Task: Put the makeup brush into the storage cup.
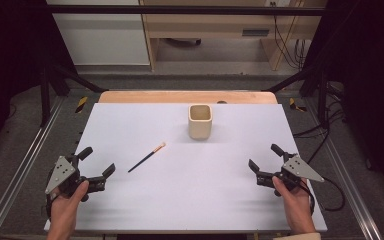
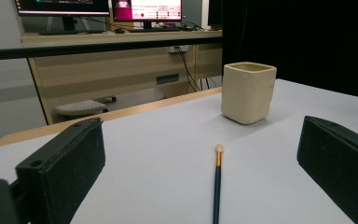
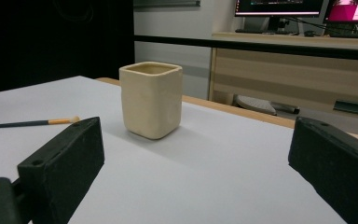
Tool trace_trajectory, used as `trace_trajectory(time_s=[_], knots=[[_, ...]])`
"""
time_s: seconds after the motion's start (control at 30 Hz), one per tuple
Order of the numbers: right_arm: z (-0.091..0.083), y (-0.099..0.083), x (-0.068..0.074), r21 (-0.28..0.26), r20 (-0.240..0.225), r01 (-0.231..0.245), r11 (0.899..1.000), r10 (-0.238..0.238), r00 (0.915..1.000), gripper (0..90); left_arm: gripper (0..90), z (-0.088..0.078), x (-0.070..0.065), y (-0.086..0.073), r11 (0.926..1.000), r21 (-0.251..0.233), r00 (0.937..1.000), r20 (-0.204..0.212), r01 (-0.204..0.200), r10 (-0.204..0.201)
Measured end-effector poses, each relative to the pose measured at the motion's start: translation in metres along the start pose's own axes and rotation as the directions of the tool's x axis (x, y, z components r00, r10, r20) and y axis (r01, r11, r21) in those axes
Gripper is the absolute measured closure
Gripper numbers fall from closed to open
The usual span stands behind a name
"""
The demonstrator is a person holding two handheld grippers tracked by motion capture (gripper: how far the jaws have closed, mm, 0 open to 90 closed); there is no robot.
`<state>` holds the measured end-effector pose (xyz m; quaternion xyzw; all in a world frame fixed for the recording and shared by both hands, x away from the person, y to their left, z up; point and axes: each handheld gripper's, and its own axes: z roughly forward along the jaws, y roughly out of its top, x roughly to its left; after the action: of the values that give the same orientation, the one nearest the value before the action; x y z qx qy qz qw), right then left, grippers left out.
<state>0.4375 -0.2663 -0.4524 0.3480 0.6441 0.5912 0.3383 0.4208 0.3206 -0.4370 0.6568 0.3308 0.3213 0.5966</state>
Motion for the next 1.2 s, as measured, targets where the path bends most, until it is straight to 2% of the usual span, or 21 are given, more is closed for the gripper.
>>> trace_trajectory(time_s=[0.07,0.37,0.4,0.47,0.53,0.8,1.0,1.07,1.13,1.17,1.2], knots=[[0.001,-0.001,0.0,0.006,0.009,0.018,1.0,-0.018,0.9998,3.6,0.3,0.0,-0.001,0.0,1.0,0.006,1.0,0.006,0.004,-0.004],[0.0,-0.001,0.002,0.025,0.022,0.029,0.999,-0.03,0.9993,3.2,0.4,0.001,-0.006,0.0,0.9986,0.052,0.9995,0.03,-0.011,0.009],[0.0,-0.001,0.003,0.039,0.029,0.035,0.999,-0.036,0.9989,3.1,0.5,0.002,-0.008,-0.001,0.9971,0.075,0.9995,0.029,-0.015,0.013],[-0.001,-0.001,0.004,0.034,0.029,0.031,0.999,-0.032,0.9991,3.1,0.6,0.005,-0.009,-0.003,0.9953,0.096,0.9993,0.035,-0.015,0.012],[-0.001,-0.001,0.005,0.036,0.03,0.031,0.999,-0.032,0.999,3.0,0.6,0.01,-0.011,-0.004,0.9904,0.136,0.9991,0.037,-0.025,0.02],[-0.003,-0.001,0.003,0.029,0.029,0.036,0.999,-0.037,0.9989,2.5,0.8,0.029,-0.015,0.006,0.9802,0.189,0.997,0.062,-0.058,0.047],[-0.005,0.0,0.004,0.026,0.016,0.047,0.999,-0.047,0.9987,2.5,1.0,0.042,-0.016,0.017,0.975,0.214,0.9961,0.075,-0.061,0.046],[-0.005,0.0,0.005,0.026,0.012,0.042,0.999,-0.042,0.999,2.5,1.0,0.048,-0.017,0.024,0.9681,0.238,0.9946,0.084,-0.079,0.06],[-0.005,0.0,0.005,0.026,0.009,0.041,0.999,-0.042,0.9991,2.5,1.0,0.056,-0.02,0.034,0.957,0.269,0.9915,0.098,-0.109,0.085],[-0.005,0.0,0.005,0.026,0.009,0.041,0.999,-0.042,0.9991,2.5,1.0,0.056,-0.02,0.034,0.957,0.269,0.9915,0.098,-0.109,0.085],[-0.005,0.0,0.006,0.025,0.005,0.048,0.999,-0.049,0.9988,2.5,1.0,0.059,-0.021,0.036,0.9534,0.278,0.9906,0.102,-0.116,0.091]])
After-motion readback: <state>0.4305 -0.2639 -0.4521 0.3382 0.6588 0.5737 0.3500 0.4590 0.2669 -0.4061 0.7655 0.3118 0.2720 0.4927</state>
